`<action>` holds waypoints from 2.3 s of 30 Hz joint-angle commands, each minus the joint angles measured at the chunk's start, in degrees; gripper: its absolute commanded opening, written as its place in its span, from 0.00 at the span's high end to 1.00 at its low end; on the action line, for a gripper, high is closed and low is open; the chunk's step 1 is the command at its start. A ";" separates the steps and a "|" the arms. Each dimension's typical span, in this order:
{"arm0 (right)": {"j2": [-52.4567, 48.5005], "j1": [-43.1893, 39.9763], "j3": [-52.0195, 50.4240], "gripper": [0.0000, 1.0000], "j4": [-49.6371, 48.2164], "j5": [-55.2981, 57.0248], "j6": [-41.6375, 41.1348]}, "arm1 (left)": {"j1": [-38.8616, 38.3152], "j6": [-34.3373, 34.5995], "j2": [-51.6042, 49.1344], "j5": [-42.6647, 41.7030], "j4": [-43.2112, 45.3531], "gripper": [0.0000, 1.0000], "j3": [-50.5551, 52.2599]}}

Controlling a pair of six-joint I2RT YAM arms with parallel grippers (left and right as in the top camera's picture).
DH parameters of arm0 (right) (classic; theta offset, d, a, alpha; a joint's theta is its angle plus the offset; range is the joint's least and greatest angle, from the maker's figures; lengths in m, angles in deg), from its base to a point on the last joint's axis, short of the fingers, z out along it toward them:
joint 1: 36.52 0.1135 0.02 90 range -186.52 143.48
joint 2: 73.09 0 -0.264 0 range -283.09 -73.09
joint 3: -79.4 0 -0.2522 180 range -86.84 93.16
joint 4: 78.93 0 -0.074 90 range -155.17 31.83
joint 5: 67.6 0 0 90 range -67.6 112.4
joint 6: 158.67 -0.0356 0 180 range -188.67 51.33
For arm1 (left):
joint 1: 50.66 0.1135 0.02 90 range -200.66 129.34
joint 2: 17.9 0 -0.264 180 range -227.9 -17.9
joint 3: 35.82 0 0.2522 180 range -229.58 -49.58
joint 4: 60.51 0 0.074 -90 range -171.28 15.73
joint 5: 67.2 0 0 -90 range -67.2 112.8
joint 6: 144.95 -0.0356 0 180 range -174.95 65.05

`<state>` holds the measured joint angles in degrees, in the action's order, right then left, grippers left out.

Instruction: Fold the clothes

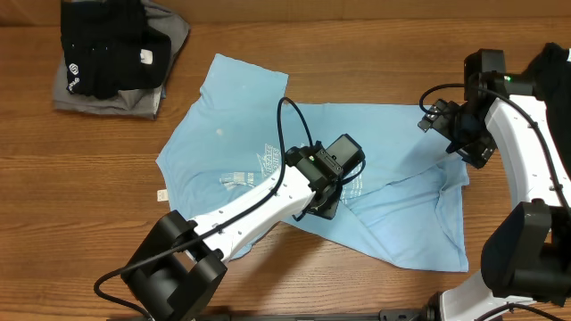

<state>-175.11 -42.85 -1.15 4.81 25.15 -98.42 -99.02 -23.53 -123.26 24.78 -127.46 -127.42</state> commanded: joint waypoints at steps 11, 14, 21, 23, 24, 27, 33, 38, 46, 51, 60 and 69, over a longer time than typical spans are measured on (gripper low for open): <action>-0.35 -0.17 -0.15 0.00 -0.07 -0.31 0.20 | 1.95 0.72 -9.84 -3.91 2.91 0.47 0.61; -0.35 -0.17 -0.15 0.00 -0.07 -0.31 0.20 | 1.95 0.72 -10.62 -2.82 3.93 0.46 0.59; -0.35 -0.17 -0.15 0.00 -0.11 -0.28 0.20 | 1.97 0.70 -10.51 1.25 3.89 0.47 0.48; -0.35 -0.17 -0.15 0.00 -0.13 -0.31 0.20 | 1.97 0.74 -10.43 1.38 3.89 0.47 0.46; -0.35 -0.17 -0.15 0.00 -0.13 -0.31 0.20 | 1.97 0.74 -10.34 1.40 3.87 0.47 0.44; -0.35 -0.17 -0.15 0.00 -0.09 -0.28 0.22 | 1.97 0.76 -10.21 1.33 3.89 0.48 0.31; -0.35 -0.17 -0.15 0.00 -0.11 -0.28 0.22 | 2.19 0.72 -9.35 1.62 3.78 0.47 0.13; -0.35 -0.17 -0.15 0.00 -0.09 -0.28 0.22 | 4.39 0.72 -9.35 1.55 3.80 0.47 0.13; -0.35 -0.17 -0.15 0.00 -0.28 -0.31 0.22 | 7.96 -1.05 -9.35 -2.51 4.11 0.53 0.13; -0.35 -0.17 -0.15 0.00 -0.28 -0.28 0.22 | 8.35 -1.88 -9.38 -3.56 4.39 0.54 0.13; -0.35 -0.17 -0.15 0.00 -0.31 -0.28 1.29 | 8.33 -1.86 -9.35 -3.54 4.13 0.62 0.11; -0.35 -0.17 -0.15 0.00 -0.31 -0.28 1.29 | 8.33 -2.32 -8.76 -3.28 3.80 0.70 -0.37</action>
<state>-175.11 -42.87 -1.15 4.78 25.15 -97.35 -90.91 -24.91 -133.09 21.65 -123.55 -126.85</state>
